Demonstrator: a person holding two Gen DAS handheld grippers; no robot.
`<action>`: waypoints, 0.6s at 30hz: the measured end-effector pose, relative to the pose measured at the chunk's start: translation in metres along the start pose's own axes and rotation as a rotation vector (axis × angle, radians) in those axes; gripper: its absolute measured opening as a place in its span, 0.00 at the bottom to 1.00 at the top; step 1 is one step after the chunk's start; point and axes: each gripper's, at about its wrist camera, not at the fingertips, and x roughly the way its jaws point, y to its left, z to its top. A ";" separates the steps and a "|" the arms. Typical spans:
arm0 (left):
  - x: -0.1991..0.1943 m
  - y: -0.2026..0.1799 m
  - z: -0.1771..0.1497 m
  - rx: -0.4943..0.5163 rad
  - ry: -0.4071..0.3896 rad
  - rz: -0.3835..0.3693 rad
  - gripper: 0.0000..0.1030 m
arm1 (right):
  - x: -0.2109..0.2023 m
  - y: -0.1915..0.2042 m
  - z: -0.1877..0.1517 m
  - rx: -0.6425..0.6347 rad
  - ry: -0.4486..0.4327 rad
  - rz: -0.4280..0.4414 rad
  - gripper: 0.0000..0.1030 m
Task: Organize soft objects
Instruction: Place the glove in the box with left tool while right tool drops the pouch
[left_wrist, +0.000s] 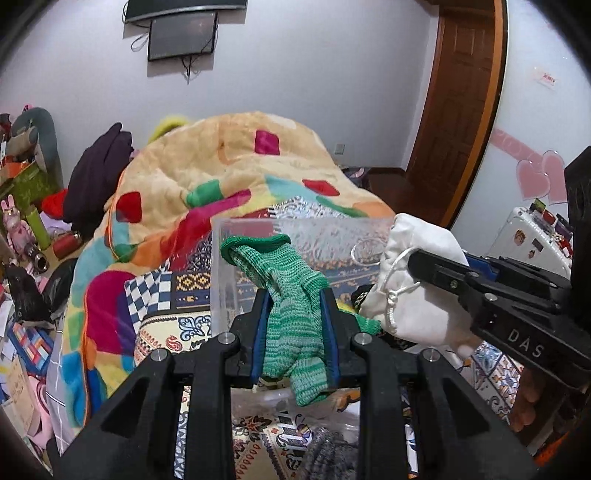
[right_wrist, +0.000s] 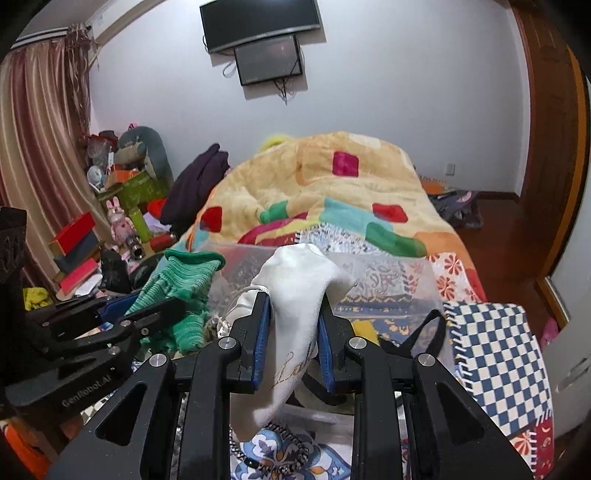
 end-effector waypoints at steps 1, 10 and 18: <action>0.002 0.000 0.000 -0.001 0.006 -0.001 0.26 | 0.004 -0.001 -0.001 0.003 0.013 0.001 0.21; 0.006 0.003 -0.001 -0.014 0.034 -0.011 0.32 | 0.017 -0.007 -0.007 0.009 0.072 -0.011 0.23; -0.017 -0.002 -0.001 -0.001 -0.010 -0.010 0.44 | 0.000 -0.004 -0.005 -0.023 0.041 -0.039 0.49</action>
